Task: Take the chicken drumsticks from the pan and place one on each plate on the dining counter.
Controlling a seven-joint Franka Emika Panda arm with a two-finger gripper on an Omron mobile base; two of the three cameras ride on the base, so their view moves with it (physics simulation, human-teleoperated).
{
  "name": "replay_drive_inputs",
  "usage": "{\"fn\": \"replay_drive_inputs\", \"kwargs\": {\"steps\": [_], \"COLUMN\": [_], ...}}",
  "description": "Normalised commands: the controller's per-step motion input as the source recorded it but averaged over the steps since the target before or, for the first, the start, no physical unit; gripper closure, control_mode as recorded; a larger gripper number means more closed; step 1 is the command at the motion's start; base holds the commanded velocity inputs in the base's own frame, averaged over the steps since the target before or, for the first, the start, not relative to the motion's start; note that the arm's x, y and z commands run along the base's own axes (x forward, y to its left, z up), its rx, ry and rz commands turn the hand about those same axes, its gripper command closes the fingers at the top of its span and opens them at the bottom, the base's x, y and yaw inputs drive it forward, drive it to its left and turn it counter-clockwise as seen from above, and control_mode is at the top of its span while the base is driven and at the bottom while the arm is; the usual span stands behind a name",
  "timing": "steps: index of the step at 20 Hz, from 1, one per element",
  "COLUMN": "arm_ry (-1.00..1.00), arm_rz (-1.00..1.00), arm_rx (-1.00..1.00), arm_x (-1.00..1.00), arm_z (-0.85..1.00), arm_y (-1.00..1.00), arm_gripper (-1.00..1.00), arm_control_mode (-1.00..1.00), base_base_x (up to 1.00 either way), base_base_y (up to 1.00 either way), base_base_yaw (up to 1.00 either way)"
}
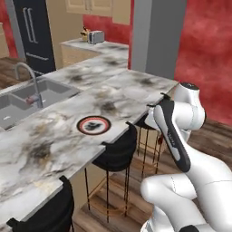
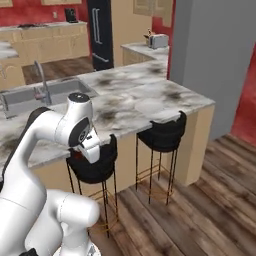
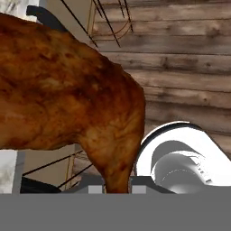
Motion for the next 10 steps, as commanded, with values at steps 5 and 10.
{"fn": "replay_drive_inputs", "kwargs": {"steps": [5, 10], "arm_ry": [0.0, 0.0], "arm_rz": [0.0, 0.0], "arm_rx": [0.0, 0.0], "arm_x": [0.0, 0.0], "arm_z": [0.0, 0.0], "arm_y": [0.0, 0.0], "arm_gripper": [1.0, 1.0], "arm_control_mode": [1.0, 1.0], "base_base_x": [0.7, 0.55], "base_base_y": [-0.27, -0.17], "base_base_yaw": [0.53, 0.41]}}
